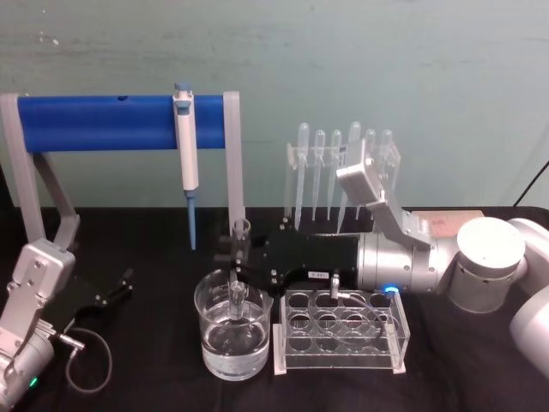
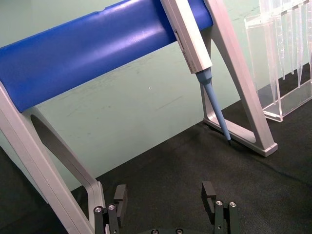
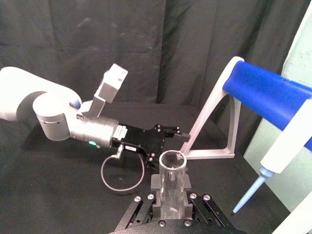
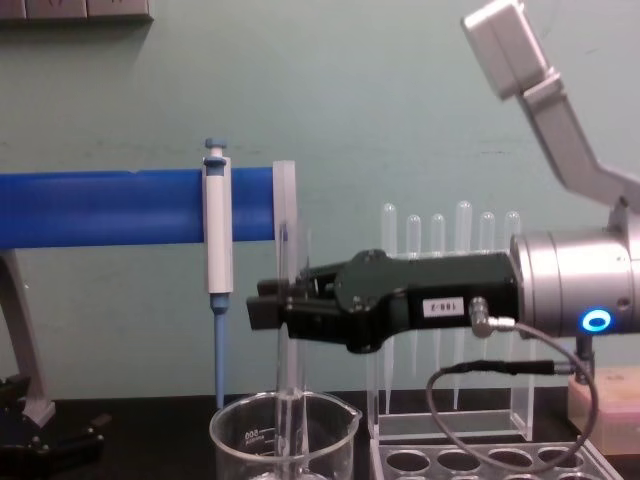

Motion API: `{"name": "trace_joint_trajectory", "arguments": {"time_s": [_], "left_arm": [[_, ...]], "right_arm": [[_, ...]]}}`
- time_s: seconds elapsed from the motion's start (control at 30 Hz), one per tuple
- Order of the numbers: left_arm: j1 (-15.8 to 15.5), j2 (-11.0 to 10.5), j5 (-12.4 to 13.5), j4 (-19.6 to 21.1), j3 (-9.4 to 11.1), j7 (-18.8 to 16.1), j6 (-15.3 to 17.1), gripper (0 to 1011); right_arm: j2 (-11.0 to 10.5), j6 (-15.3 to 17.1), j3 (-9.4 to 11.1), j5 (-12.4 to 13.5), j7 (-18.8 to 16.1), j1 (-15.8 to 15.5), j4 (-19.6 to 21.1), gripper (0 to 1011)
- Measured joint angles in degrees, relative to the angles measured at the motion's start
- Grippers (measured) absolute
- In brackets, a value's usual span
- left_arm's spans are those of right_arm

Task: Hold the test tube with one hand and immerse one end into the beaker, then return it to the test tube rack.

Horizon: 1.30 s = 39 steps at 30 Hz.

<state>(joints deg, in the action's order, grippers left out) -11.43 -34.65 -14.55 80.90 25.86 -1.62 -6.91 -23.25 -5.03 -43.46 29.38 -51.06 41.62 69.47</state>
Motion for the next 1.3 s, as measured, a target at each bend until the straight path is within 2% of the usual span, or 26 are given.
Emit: {"name": "trace_joint_trajectory", "arguments": {"time_s": [0.47, 1.3], "left_arm": [[0.00, 0.00, 0.00, 0.00, 0.00, 0.00, 0.00, 1000], [0.00, 0.00, 0.00, 0.00, 0.00, 0.00, 0.00, 1000]], "right_arm": [[1.66, -1.59, 0.37, -1.36, -0.85, -0.93, -3.60, 226], [2.25, -1.43, 0.89, -2.00, -1.56, -2.08, -4.33, 227]]}}
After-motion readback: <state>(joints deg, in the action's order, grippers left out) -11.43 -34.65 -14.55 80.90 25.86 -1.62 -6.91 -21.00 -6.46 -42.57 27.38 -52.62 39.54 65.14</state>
